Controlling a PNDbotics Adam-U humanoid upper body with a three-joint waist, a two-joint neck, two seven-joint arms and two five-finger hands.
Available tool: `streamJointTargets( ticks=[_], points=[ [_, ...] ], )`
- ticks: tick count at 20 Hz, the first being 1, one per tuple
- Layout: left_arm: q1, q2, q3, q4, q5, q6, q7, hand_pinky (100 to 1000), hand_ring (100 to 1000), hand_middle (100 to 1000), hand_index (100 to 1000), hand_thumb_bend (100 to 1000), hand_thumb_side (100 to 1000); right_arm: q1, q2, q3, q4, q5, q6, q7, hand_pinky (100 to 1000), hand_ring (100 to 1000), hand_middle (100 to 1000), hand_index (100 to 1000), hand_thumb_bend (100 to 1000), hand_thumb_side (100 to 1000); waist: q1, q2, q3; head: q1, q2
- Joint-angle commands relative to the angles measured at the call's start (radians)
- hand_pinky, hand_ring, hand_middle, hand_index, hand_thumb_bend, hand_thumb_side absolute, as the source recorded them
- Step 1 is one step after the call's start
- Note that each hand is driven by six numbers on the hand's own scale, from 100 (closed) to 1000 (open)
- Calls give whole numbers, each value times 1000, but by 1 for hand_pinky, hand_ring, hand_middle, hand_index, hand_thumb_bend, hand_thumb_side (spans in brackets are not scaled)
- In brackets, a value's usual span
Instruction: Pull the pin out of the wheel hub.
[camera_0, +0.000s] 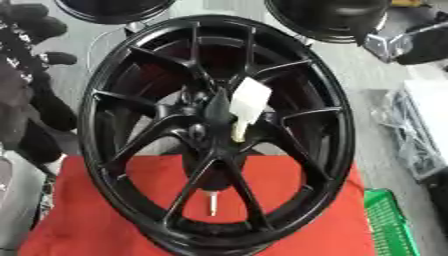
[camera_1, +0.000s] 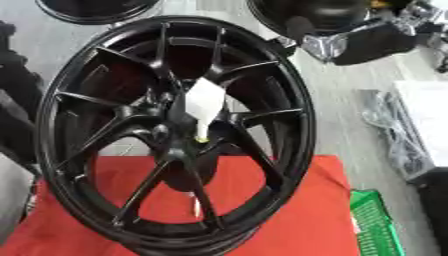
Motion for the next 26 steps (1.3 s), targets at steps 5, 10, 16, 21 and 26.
streamJointTargets(
  ticks=[5,10,16,21,26],
  points=[
    [-11,17,6,-7,-1,1,-3,615,779,601,681,100,703,-72,14,60,-11,60,-25,109,840,788,750,821,100,224,2,-27,-6,9,8],
    [-11,17,6,-7,-1,3,-6,615,780,601,681,100,703,-106,39,96,-11,118,-97,182,848,799,761,827,100,268,3,-27,-6,8,9],
    [-10,16,6,-7,1,3,-6,615,781,601,680,100,703,-152,82,124,-10,188,-180,266,855,807,772,837,100,308,6,-28,-8,11,11],
    [-8,17,6,-6,1,3,-7,614,782,602,680,100,705,-185,117,120,28,222,-260,352,869,815,783,854,100,356,9,-27,-11,15,14],
    [-7,15,8,-6,2,3,-6,615,783,603,680,100,706,-243,175,109,66,239,-294,451,873,816,784,854,100,396,14,-26,-12,15,15]
  ],
)
